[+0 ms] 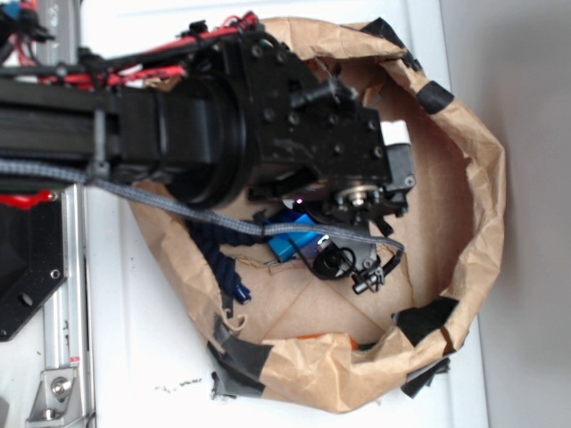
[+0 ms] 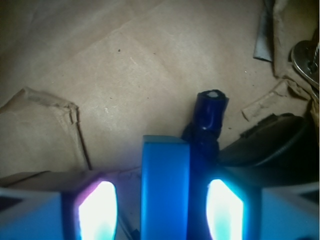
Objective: Grab the blue block.
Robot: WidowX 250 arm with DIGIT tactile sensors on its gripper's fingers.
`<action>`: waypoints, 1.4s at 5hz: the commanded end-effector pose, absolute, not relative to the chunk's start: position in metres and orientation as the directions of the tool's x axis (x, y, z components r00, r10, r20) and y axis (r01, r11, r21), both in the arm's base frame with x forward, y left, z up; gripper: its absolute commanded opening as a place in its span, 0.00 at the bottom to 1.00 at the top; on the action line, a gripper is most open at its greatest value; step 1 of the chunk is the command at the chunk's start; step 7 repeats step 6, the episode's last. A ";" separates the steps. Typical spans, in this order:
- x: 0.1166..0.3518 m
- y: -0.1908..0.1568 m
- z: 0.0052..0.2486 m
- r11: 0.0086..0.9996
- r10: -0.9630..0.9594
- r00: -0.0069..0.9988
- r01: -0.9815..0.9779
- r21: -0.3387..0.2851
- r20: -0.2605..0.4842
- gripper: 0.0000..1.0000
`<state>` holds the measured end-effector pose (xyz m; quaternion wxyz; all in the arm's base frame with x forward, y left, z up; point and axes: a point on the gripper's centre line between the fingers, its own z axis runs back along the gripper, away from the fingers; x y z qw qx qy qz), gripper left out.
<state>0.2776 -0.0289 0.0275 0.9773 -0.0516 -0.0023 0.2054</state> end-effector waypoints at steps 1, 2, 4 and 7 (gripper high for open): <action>0.290 -0.040 0.085 0.988 0.002 0.989 0.021 -0.151 0.148 0.00; 0.289 -0.027 0.136 0.971 -0.143 0.960 0.183 -0.152 0.242 0.00; 0.271 0.000 0.198 0.950 -0.296 0.937 0.310 -0.047 0.188 0.00; 0.261 0.014 0.213 0.960 -0.278 0.950 0.278 0.022 0.146 0.00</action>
